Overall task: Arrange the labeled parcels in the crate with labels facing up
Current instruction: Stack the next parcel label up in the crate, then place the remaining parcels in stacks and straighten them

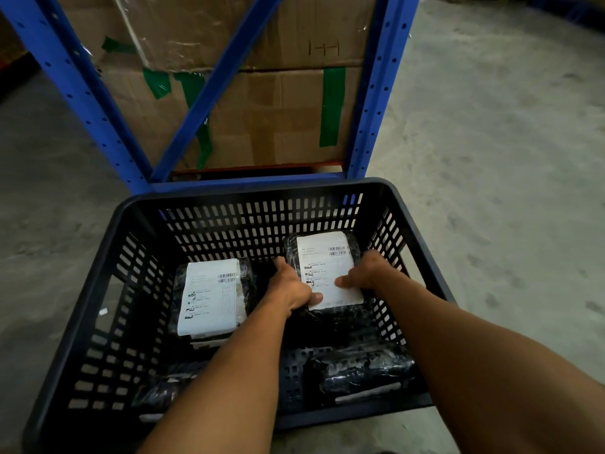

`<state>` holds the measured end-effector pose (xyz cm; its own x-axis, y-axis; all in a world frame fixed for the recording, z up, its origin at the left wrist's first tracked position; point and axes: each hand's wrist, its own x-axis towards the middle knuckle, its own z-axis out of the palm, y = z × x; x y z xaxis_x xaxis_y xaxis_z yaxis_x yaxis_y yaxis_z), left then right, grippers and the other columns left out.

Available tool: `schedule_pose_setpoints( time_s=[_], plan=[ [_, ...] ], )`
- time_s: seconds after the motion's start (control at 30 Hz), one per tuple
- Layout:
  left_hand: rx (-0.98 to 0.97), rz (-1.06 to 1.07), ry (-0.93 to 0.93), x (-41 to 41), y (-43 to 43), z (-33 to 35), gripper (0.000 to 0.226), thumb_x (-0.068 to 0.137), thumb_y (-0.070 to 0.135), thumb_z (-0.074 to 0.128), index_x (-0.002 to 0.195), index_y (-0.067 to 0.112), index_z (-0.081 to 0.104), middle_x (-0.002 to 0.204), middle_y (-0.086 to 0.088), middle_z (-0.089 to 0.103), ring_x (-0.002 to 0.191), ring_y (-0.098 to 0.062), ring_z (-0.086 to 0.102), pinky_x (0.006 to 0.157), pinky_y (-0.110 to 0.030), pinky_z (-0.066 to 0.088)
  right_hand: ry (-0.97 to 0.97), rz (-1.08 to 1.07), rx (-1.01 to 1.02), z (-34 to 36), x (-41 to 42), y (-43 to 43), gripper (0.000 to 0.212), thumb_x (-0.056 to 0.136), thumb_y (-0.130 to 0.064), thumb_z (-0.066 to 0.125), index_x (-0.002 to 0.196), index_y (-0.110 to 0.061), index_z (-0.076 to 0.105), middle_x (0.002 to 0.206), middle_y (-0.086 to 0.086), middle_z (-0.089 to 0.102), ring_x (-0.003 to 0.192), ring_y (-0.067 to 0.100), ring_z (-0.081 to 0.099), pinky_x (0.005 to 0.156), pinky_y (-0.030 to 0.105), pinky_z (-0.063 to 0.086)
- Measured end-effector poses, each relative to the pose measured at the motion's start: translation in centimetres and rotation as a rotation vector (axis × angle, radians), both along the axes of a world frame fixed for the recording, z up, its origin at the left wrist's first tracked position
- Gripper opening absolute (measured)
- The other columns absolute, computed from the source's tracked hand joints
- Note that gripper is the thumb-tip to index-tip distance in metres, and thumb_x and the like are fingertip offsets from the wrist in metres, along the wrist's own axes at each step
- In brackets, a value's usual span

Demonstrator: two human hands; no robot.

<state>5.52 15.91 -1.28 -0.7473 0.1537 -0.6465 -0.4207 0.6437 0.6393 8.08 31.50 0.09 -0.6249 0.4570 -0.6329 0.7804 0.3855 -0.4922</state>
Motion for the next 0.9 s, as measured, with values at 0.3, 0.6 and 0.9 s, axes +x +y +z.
schedule_pose_setpoints(
  time_s=[0.3, 0.6, 0.9],
  plan=[
    [-0.09, -0.084, -0.03, -0.7, 0.5, -1.4, 0.092, 0.082, 0.009, 0.076, 0.148, 0.012, 0.012, 0.137, -0.007, 0.052, 0.106, -0.021, 0.05, 0.09, -0.028, 0.043, -0.096, 0.065, 0.035, -2.6, -0.9, 0.2, 0.068, 0.072, -0.025, 0.086, 0.128, -0.004, 0.055, 0.131, 0.015, 0.06, 0.121, 0.031, 0.058, 0.103, 0.041, 0.049],
    [-0.197, -0.137, 0.005, -0.4, 0.8, -1.0, 0.086, 0.086, 0.021, 0.073, 0.147, 0.011, 0.014, 0.136, -0.009, 0.054, 0.117, -0.029, 0.057, 0.084, -0.032, 0.049, -0.076, 0.092, 0.088, -3.0, -0.7, 0.2, 0.068, 0.073, -0.032, 0.085, 0.128, -0.005, 0.056, 0.131, 0.014, 0.062, 0.121, 0.031, 0.059, 0.1, 0.038, 0.051],
    [-0.159, -0.18, -0.231, 1.6, -0.8, -0.9, 0.078, 0.087, 0.037, 0.07, 0.144, -0.001, 0.034, 0.152, -0.023, 0.038, 0.097, -0.037, 0.071, 0.087, -0.043, 0.058, -0.291, 0.361, 0.205, -0.9, 1.5, 0.1, 0.077, 0.078, -0.041, 0.079, 0.137, -0.002, 0.05, 0.138, 0.015, 0.055, 0.123, 0.033, 0.056, 0.102, 0.038, 0.049]
  ],
)
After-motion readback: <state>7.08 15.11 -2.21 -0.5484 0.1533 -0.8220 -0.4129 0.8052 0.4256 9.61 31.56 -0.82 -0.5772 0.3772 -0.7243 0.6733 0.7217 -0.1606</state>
